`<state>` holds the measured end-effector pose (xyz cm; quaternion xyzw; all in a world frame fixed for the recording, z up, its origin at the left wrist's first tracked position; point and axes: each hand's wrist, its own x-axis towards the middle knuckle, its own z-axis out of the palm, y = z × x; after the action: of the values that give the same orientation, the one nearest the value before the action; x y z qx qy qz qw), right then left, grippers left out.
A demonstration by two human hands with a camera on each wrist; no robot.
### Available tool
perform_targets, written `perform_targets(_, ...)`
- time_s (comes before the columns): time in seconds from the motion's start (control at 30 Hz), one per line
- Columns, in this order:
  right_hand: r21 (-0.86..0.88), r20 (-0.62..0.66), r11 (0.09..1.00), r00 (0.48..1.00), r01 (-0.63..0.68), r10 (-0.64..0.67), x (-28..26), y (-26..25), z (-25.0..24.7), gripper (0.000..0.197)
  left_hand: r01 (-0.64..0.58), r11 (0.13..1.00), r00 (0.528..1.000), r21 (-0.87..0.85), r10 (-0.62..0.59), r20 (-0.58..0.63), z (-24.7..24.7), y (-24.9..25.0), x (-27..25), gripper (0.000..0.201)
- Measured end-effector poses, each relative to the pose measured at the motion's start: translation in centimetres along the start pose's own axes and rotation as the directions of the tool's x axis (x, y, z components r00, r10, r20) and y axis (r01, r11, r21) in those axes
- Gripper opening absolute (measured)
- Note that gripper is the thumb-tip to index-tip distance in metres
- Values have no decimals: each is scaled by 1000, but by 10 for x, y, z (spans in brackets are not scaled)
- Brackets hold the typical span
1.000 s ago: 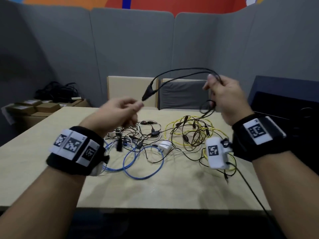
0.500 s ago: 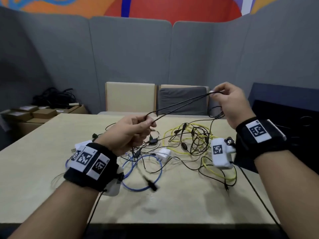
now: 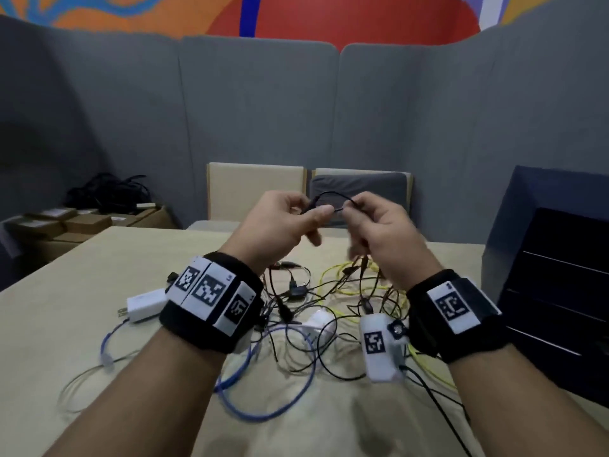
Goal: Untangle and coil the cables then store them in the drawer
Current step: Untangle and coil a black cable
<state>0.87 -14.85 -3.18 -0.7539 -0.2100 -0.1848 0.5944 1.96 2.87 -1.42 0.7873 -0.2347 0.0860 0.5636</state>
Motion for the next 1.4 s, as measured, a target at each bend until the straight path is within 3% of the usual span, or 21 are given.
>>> perform_targets(0.07,87,-88,996,996,21,-13,14,10,-12,21,58,998,997,-32,-56,53,-2,-11,8,36)
perform_targets(0.13,-14,-143,996,986,83,-84,30,23,-23,23,128,966,983,-226,-95,155,0,-22,15,38)
perform_targets(0.23,-129,-124,988,987,84,-100,44,45,-23,32,234,781,966,-579,-119,229,5,-32,29,34)
perform_targets(0.33,-225,-96,971,990,78,-102,48,66,-12,37,213,570,977,-793,-103,189,11,-36,42,31)
perform_targets(0.43,-305,-74,950,993,62,-88,49,83,-4,33,130,515,991,-847,-44,126,18,-39,50,38)
perform_targets(0.6,-422,41,906,999,18,0,51,85,-1,26,72,613,993,-787,33,117,13,-39,56,42)
perform_targets(0.7,-520,120,853,992,40,27,54,82,3,20,-43,696,998,-717,60,-2,15,-39,60,39)
perform_targets(0.77,-576,177,815,983,64,48,55,77,7,16,-98,677,995,-730,46,-91,16,-43,64,32)
perform_targets(0.87,-595,206,800,977,75,61,55,68,6,9,-175,566,982,-806,41,-185,15,-50,74,30)
perform_targets(0.93,-533,213,844,975,55,70,54,63,3,3,-231,565,969,-792,57,-242,15,-56,80,29)
perform_targets(1.07,-159,281,985,954,-60,103,51,55,-14,9,-314,770,935,-555,150,-321,19,-69,85,25)
perform_targets(1.13,-14,321,996,944,-83,83,50,52,-20,9,-332,881,927,-337,240,-288,20,-74,85,25)
perform_targets(1.23,89,271,995,962,-47,21,51,51,-21,8,-271,961,958,-59,264,-110,27,-75,84,19)
perform_targets(1.3,-57,130,997,990,56,-48,55,55,-23,19,-228,972,974,54,227,21,30,-72,81,24)
perform_targets(1.4,-234,-42,953,977,193,-208,60,62,-27,23,-179,983,970,-49,185,159,32,-67,77,31)
